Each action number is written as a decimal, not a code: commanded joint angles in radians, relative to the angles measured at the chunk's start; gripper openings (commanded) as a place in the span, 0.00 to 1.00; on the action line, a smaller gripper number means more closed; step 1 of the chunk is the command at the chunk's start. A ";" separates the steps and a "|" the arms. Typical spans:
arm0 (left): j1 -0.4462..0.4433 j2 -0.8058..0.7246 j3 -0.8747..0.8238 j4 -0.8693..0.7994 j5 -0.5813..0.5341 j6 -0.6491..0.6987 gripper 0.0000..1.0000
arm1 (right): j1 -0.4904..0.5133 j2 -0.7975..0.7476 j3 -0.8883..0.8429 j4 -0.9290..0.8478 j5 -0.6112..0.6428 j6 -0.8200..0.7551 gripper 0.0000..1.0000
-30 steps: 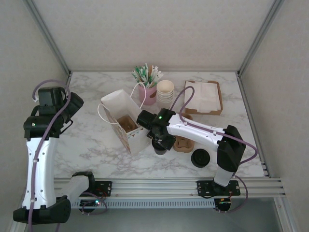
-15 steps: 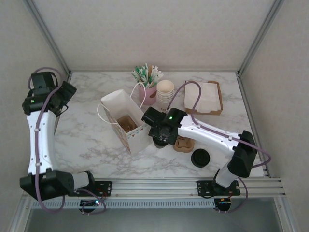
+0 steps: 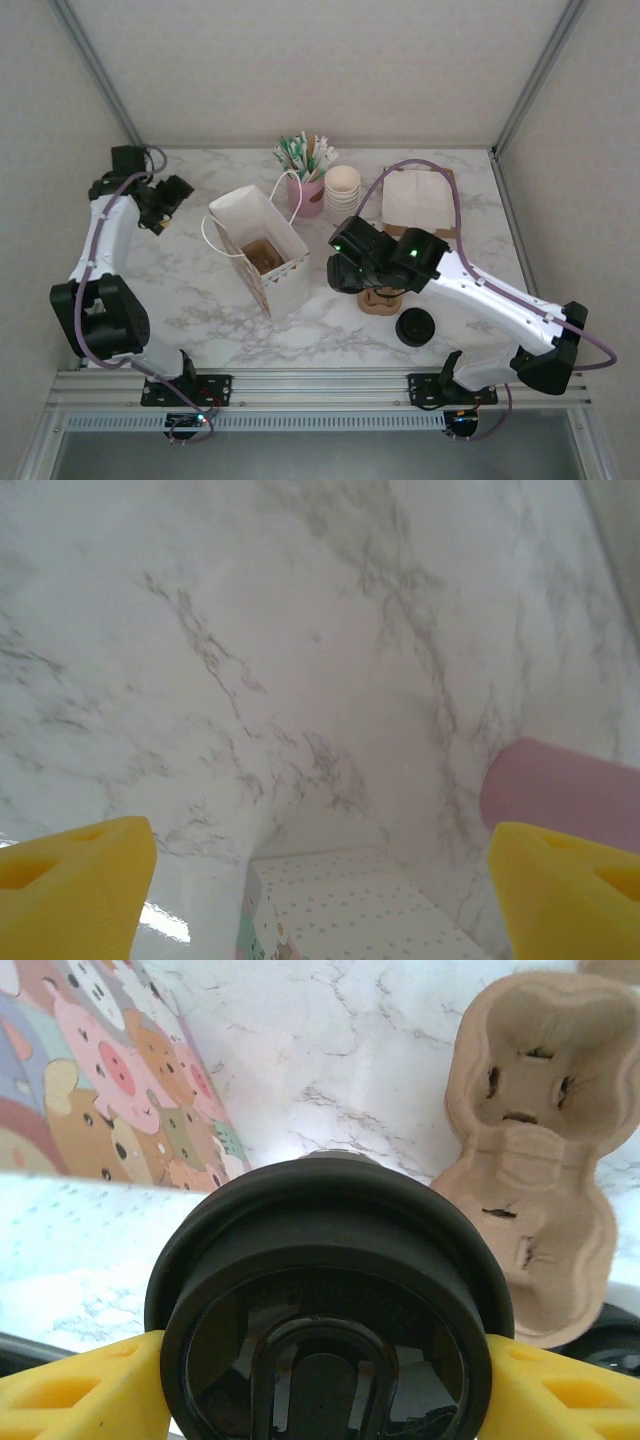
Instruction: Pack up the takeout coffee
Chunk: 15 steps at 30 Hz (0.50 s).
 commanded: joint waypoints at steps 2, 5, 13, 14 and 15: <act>-0.033 0.039 -0.070 0.054 0.014 0.021 0.87 | 0.000 -0.013 0.105 -0.117 0.062 -0.188 0.70; -0.035 0.079 -0.085 0.057 -0.005 0.026 0.87 | -0.001 -0.023 0.168 -0.171 0.073 -0.248 0.69; -0.113 0.060 -0.210 0.125 -0.015 0.008 0.87 | -0.001 0.020 0.420 -0.274 0.071 -0.364 0.69; -0.121 0.060 -0.222 0.129 -0.025 0.005 0.88 | 0.000 0.030 0.455 -0.288 0.071 -0.379 0.69; -0.134 0.061 -0.233 0.131 -0.033 0.007 0.88 | -0.001 0.039 0.479 -0.295 0.072 -0.392 0.69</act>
